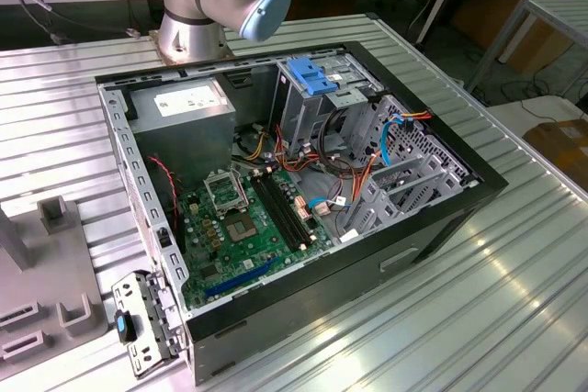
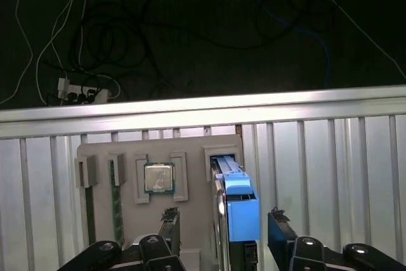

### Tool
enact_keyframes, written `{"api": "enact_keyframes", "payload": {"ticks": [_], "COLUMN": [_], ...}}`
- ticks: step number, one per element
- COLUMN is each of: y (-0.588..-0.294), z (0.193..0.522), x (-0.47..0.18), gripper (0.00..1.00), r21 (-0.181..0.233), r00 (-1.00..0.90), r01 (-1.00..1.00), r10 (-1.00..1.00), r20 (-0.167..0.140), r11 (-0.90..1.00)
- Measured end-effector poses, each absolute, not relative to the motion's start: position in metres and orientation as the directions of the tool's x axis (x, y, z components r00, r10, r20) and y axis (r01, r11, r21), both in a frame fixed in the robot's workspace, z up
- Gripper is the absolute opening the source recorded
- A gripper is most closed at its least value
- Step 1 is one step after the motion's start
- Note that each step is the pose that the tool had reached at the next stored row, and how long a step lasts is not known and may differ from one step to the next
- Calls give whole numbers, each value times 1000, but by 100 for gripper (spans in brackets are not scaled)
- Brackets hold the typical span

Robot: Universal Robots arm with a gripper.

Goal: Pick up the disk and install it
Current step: 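Pick up the disk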

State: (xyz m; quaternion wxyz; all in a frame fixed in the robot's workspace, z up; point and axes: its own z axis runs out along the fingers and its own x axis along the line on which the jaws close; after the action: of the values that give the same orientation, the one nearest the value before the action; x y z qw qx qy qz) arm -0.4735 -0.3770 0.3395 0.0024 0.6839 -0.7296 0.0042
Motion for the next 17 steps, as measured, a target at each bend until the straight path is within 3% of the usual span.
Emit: {"api": "enact_keyframes", "payload": {"ticks": [17], "y": [-375], "z": [320], "x": [-476], "gripper": [66], "r21": [-3], "r00": [-70], "r01": [-998], "r10": [-997], "r20": [9], "r11": [70]}}
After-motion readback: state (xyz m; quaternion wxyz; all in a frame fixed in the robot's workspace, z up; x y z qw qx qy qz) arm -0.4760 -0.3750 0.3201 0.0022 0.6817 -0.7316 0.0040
